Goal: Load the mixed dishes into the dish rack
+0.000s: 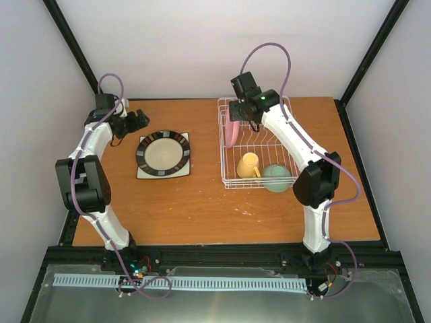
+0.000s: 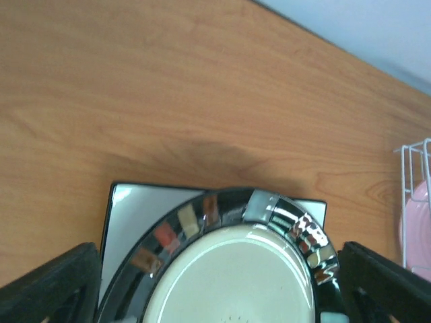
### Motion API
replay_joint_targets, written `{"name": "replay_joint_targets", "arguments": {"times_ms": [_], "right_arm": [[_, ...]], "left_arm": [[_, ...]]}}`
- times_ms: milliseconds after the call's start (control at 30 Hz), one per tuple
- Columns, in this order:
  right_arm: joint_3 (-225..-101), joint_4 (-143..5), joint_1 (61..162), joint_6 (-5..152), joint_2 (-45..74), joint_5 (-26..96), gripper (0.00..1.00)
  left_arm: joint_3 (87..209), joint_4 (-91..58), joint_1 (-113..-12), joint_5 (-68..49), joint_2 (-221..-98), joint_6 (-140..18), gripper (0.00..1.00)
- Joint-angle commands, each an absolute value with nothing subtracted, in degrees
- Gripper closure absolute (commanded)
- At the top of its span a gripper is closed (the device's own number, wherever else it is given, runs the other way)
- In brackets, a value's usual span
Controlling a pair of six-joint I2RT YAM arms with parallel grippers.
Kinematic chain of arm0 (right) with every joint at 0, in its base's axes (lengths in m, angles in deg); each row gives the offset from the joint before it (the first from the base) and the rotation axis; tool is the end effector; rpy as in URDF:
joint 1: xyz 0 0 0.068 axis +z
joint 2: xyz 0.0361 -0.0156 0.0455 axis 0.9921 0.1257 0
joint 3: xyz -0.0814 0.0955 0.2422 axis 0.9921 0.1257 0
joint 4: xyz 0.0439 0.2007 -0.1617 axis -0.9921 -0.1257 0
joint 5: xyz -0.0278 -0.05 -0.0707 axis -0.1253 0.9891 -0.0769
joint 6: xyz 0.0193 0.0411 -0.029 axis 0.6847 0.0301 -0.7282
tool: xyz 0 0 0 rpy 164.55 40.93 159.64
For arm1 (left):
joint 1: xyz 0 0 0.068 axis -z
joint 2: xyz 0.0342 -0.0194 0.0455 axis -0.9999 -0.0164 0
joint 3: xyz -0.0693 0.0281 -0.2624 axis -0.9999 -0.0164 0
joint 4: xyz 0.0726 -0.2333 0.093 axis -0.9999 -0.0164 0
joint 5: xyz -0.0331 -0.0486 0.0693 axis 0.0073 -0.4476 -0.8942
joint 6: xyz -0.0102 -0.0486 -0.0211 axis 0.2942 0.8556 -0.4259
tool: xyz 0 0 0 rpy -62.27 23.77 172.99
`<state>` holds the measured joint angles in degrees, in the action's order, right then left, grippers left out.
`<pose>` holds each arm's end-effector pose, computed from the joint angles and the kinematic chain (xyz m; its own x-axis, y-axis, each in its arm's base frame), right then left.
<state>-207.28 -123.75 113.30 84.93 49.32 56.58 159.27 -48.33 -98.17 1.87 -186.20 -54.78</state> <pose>0.3860 0.2180 0.3434 -0.7550 -0.0878 -0.6498 -0.1363 0.9904 0.0246 0.3963 0.0512 0.2672 -0.7287 -0.4039 -0.5531 -0.1546 0.8837 -0.4417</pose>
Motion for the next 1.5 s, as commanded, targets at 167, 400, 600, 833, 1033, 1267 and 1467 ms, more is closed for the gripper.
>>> {"name": "replay_joint_targets", "arguments": {"times_ms": [167, 400, 600, 833, 1033, 1267, 1467], "right_arm": [[-205.11, -121.13, 111.61, 84.7, 42.53, 61.06, 0.32], [-201.84, -118.83, 107.68, 83.21, 40.83, 58.38, 0.32], [-199.05, -117.4, 106.64, 82.81, 39.37, 56.64, 0.32], [-197.05, -116.92, 105.97, 82.73, 37.98, 56.02, 0.32], [-196.82, -116.65, 105.78, 82.8, 37.66, 55.53, 0.32], [-196.49, -116.65, 105.72, 83.03, 37.4, 55.04, 0.32], [-196.41, -116.81, 105.72, 82.98, 37.39, 55.17, 0.32]], "left_arm": [[151.03, -51.65, -102.47, 7.65, -183.6, -57.23, 0.51], [148.82, -52.74, -104.17, 6.54, -183.79, -59.59, 0.58], [147.86, -53.43, -104.18, 5.02, -185.64, -61.17, 0.56], [146.95, -52.74, -104.18, 5.37, -187.78, -61.85, 0.56], [147.5, -52.0, -104.18, 5.84, -189.95, -62.32, 0.56], [147.71, -50.78, -104.18, 7.51, -192.57, -62.6, 0.59], [148.69, -51.01, -104.18, 8.42, -193.88, -63.71, 0.83]]}}
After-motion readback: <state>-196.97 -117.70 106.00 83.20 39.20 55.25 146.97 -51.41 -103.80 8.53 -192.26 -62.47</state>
